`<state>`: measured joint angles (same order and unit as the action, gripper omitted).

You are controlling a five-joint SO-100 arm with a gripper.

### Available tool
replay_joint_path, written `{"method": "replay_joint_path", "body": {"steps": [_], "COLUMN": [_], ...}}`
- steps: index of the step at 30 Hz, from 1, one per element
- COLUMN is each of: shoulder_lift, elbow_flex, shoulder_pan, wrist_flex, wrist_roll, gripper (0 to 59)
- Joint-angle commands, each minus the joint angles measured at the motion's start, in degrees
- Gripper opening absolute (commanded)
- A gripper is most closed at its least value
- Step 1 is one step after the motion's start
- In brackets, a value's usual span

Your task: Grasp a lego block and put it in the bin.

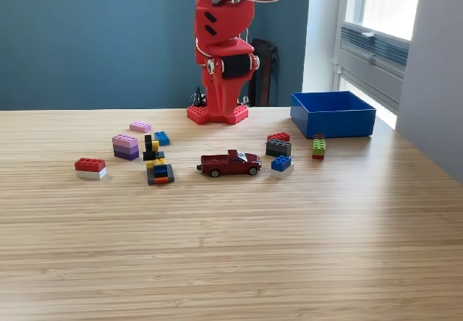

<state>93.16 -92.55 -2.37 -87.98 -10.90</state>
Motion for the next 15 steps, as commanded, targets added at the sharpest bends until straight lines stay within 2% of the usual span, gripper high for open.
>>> {"method": "replay_joint_path", "body": {"steps": [1,15], "shoulder_lift": [5.0,5.0], "elbow_flex": [-0.1,-3.0], "shoulder_pan": [1.3,4.6], "wrist_flex": [1.9,4.5], "wrist_roll": [-0.7,-1.8], "gripper": [0.1,0.1]}}
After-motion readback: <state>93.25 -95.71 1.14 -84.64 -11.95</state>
